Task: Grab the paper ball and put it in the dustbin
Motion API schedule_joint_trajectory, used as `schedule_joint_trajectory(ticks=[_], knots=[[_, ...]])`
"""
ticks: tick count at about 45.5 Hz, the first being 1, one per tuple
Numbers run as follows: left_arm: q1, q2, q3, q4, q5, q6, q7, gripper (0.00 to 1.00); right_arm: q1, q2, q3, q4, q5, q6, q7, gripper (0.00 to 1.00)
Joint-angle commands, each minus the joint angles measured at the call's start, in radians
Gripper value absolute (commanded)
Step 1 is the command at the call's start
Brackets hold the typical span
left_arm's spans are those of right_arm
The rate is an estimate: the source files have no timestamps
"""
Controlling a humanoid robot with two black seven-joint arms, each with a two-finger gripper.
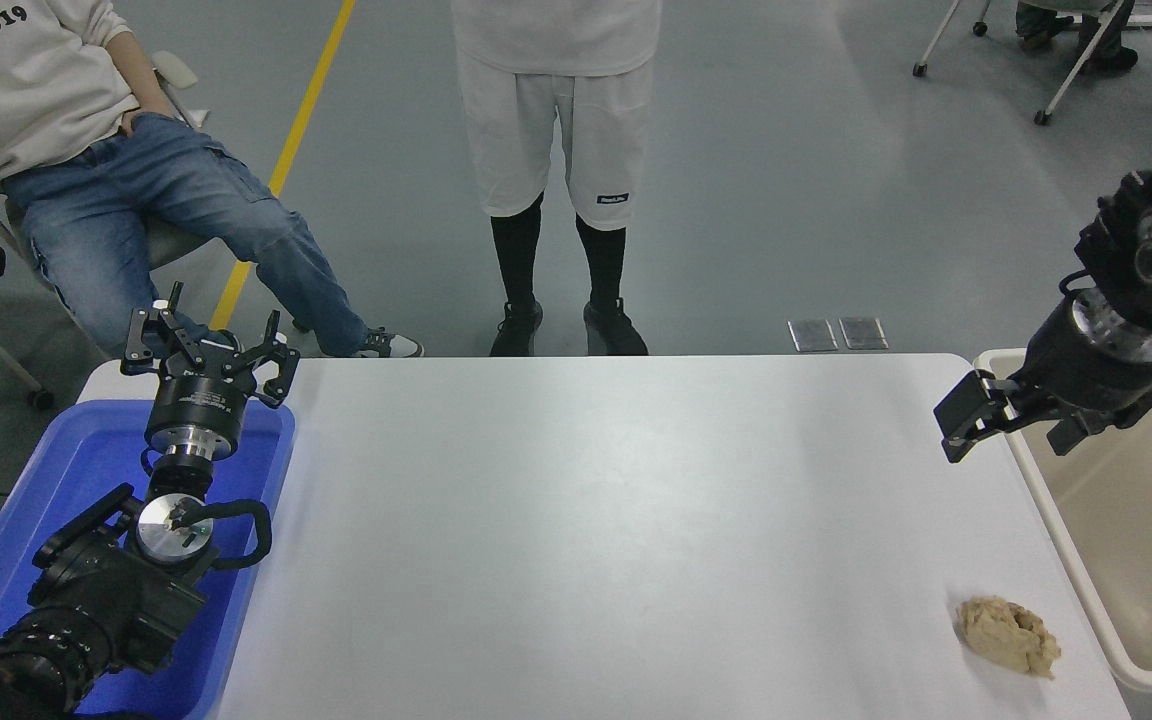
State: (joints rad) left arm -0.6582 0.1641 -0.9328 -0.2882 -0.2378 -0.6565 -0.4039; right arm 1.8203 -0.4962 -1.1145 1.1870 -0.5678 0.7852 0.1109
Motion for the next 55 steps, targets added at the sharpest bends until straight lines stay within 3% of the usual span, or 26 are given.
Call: schedule_joint_trajectory(ticks=[1,8,24,55], knots=[[0.0,0.0,0.0,0.0,0.0,0.0,0.0,0.99,-0.15,-0.002,0.067,0.0,-0.081,0.0,-0.002,1.0],[0.0,0.0,0.0,0.0,0.0,0.0,-0.001,0.99,-0.237,-0.002,0.134,-0.006,-0.147,-0.018,-0.002,1.0],[0.0,0.0,0.0,0.0,0.0,0.0,0.0,0.99,-0.374,-0.002,0.145,-0.046,-0.152,-0.201,-0.022,1.0],[0.0,0.0,0.0,0.0,0.0,0.0,0.0,0.99,-0.449,0.004,0.157,-0.095,-0.135,-0.285,-0.022,1.0]])
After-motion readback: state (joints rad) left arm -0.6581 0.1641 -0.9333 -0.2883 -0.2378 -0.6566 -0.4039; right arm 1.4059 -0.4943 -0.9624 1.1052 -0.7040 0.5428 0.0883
